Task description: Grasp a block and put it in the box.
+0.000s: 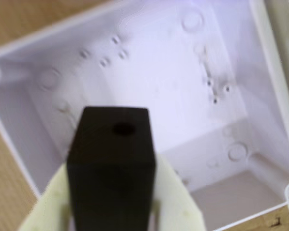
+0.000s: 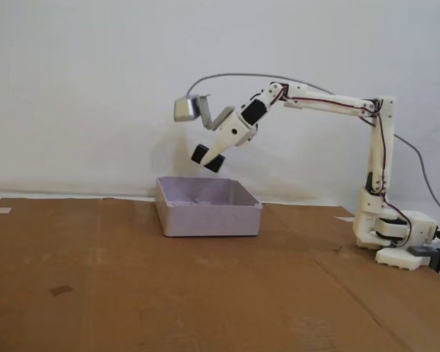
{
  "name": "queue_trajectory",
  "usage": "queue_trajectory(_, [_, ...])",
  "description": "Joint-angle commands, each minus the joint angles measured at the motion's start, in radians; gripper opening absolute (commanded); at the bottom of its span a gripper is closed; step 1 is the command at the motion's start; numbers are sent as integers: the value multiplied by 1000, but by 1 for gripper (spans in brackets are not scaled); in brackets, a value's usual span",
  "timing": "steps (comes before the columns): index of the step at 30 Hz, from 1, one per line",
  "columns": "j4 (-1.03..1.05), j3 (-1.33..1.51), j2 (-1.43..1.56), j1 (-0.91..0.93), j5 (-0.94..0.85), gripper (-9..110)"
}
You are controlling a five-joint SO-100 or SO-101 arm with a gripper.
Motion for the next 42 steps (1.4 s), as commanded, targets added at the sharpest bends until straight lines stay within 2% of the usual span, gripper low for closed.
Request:
queue_trajectory(1, [-15, 11, 169, 6, -3, 0])
queue_trajectory(17, [-37, 172, 156, 23, -2, 0])
queue_trajectory(27, [-281, 291, 156, 38, 0, 0])
queue_trajectory(42, [-287, 327, 156, 103, -9, 0])
